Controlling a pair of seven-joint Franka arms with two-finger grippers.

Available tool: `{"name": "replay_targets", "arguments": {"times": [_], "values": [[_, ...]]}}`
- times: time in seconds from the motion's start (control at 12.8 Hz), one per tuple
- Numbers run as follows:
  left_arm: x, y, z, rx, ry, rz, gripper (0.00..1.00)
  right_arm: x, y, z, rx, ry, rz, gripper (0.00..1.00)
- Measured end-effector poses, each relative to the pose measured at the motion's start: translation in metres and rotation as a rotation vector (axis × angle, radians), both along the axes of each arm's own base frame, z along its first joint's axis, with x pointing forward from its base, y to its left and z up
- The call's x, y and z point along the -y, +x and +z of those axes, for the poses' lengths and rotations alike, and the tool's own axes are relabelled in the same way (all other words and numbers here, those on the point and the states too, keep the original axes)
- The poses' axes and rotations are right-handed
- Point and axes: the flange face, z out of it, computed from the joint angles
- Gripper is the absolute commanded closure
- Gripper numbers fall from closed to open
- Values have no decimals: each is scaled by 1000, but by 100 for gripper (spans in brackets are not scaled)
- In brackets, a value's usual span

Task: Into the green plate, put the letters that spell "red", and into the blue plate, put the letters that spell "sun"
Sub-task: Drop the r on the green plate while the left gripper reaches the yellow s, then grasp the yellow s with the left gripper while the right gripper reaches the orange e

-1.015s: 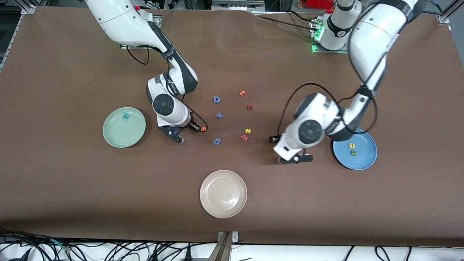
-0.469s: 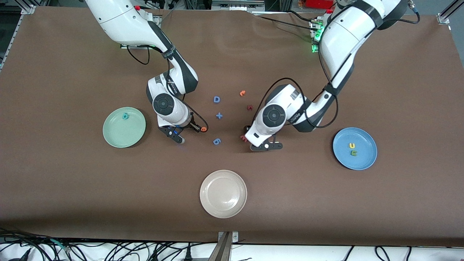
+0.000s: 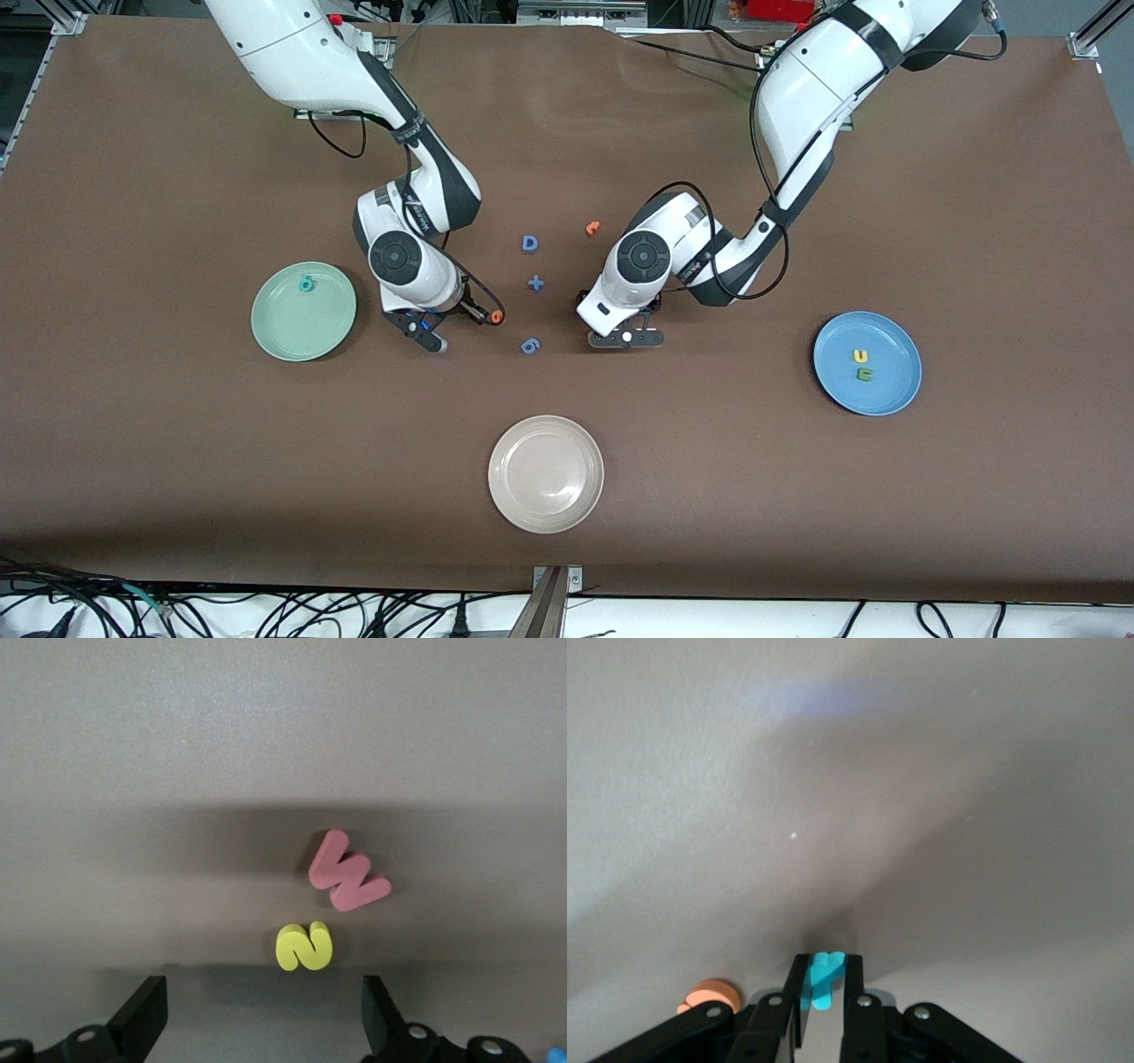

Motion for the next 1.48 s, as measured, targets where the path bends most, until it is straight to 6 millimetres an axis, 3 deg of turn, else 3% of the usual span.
{"name": "replay_targets", "arguments": {"times": [0.23,0.39,0.55,0.7,0.86,1.09,1.41,1.48], "values": [[0,-1,-1,2,0,-1,21,49,32,64,-59,-29,53,100],[0,-1,-1,3,-1,-1,23,103,49,103,-100,-46,107,100],[3,-3,-1,4,-2,0,24,162,54,118,-162,-50,180,100],[4,-3,0,7,-4,6,26,225,53,108,-214,-39,251,100],[5,-4,0,7,-4,9,29,258,39,76,-221,-29,284,100],[8,-6,-1,6,-3,6,37,261,13,24,-199,-42,304,100],[9,-7,-1,6,-1,13,46,252,-4,-2,-181,-47,327,98],[9,-7,-2,6,0,15,47,251,-6,-5,-177,-47,330,78]]}}
